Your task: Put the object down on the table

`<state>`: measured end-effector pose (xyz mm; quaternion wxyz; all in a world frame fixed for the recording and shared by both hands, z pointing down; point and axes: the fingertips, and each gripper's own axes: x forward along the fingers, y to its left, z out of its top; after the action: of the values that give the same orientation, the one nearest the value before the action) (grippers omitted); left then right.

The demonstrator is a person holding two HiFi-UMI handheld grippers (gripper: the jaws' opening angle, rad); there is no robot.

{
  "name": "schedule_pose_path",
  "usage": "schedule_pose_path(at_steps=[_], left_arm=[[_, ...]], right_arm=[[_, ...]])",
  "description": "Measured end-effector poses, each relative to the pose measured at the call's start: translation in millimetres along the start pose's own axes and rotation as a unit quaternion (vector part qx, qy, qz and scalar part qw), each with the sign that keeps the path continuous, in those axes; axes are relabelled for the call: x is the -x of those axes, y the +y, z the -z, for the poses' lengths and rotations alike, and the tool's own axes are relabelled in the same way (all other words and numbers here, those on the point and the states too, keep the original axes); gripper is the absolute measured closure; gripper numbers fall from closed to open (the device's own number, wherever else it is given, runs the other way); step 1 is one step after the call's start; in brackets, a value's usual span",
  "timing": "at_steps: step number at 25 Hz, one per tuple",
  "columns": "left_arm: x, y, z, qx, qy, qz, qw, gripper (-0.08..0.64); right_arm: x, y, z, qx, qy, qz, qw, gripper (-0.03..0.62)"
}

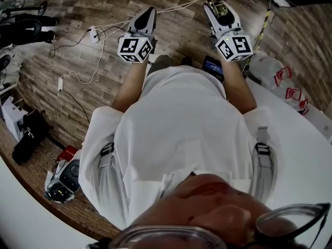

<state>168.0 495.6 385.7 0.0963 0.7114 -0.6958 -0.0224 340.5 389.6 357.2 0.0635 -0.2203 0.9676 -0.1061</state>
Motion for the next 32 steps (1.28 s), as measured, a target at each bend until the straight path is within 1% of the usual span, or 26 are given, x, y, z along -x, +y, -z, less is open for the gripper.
schedule_pose_path(at_steps=[6, 11, 16, 23, 28, 32], left_arm=[[-8, 6, -2, 0.007, -0.005, -0.007, 0.9999, 0.546], [-27, 39, -1, 0.016, -0.008, -0.015, 0.9997, 0.546], [-65, 93, -3, 0.029, -0.013, -0.024, 0.9992, 0.546], [-140, 186, -19, 0.043, -0.017, -0.035, 0.9983, 0.546], [-190, 248, -34, 0.04, -0.012, -0.027, 0.9988, 0.546], [-224, 277, -47, 0.035, -0.015, -0.012, 0.9992, 0.546]], right_arm=[[-4, -23, 4, -0.013, 0.001, 0.005, 1.0, 0.364], [-39, -35, 8, -0.012, 0.004, 0.001, 1.0, 0.364], [-94, -54, 13, -0.009, 0.015, 0.004, 1.0, 0.364], [-198, -87, 17, -0.004, 0.04, 0.008, 0.999, 0.364], [-276, -105, 14, 0.01, 0.05, 0.01, 0.999, 0.364], [-320, -119, 10, 0.013, 0.047, 0.016, 0.999, 0.364]])
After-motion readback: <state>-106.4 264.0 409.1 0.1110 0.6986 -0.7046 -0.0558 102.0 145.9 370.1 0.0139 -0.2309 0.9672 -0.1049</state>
